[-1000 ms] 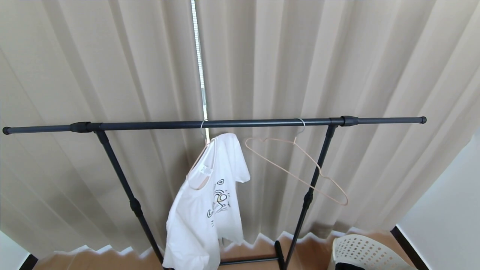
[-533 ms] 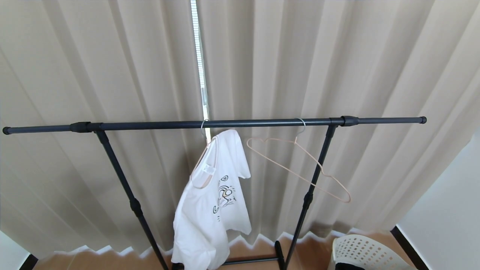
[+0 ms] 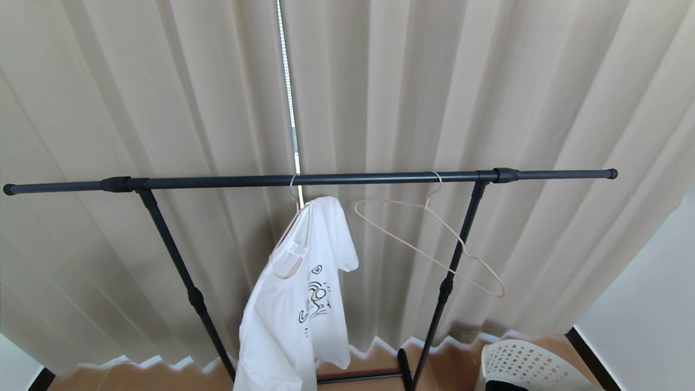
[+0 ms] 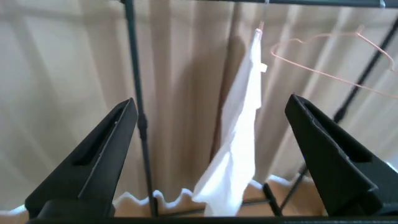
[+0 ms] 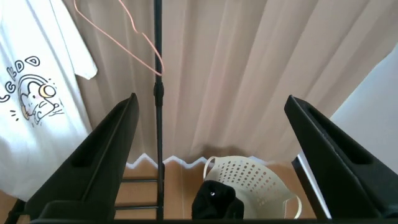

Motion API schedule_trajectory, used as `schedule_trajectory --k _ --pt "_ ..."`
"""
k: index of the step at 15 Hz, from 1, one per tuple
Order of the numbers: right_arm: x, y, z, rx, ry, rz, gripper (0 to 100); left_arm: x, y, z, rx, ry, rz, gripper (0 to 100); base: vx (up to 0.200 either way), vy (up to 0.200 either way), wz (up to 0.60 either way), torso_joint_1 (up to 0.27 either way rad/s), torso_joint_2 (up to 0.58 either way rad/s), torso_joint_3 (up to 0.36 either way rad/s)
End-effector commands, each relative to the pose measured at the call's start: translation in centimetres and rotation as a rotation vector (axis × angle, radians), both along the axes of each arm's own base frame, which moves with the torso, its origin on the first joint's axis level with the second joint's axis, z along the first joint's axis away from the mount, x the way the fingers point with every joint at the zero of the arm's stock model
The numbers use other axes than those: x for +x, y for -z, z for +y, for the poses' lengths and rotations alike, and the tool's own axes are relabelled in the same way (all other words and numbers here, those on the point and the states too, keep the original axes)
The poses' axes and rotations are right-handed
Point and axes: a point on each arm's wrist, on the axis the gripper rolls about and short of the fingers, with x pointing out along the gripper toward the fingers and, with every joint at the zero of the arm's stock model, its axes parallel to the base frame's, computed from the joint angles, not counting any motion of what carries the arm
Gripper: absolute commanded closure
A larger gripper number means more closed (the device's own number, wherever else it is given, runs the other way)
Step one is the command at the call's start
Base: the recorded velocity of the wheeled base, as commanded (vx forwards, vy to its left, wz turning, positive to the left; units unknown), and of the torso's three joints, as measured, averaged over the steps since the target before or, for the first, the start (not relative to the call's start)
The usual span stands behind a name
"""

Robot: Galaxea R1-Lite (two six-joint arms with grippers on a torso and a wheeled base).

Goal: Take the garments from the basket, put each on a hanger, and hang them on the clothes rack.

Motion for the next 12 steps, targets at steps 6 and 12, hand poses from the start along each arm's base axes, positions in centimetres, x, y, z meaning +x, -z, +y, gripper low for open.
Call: schedule_trajectory --k 6,12 --pt "-0.23 0.0 0.05 0.0 -0.015 -0.032 0 -0.4 0.93 0.39 0.017 -0.158 0.028 0 0.0 0.0 0.0 0.0 0.0 0.0" --pt "-0.23 -0.06 0.22 0.003 -0.109 -0.025 0 -0.41 0.93 0.35 0.001 -0.137 0.027 0 0.0 0.0 0.0 0.0 0.0 0.0"
